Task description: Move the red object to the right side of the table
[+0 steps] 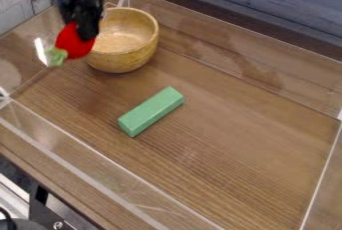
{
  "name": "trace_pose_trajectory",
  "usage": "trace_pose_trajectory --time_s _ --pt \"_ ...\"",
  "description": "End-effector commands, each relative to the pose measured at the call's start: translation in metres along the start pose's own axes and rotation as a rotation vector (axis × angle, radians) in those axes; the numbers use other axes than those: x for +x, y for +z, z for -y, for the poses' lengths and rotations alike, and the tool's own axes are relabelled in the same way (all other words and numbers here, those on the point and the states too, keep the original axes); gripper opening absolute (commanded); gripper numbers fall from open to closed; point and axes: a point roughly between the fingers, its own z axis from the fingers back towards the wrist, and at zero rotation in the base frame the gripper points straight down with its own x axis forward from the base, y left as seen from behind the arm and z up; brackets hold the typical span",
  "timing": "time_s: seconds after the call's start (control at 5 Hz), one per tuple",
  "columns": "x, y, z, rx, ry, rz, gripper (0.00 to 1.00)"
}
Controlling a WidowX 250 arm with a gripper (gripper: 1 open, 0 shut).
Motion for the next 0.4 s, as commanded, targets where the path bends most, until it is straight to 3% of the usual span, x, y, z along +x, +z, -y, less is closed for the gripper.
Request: trace_pose_trajectory --time_s 0.0,0.2 --pt "0.025 0.044 0.039 0.000 -0.045 0.081 0.00" --pt "0.042 0.045 0.083 -0.026 -0.127 0.067 0.00"
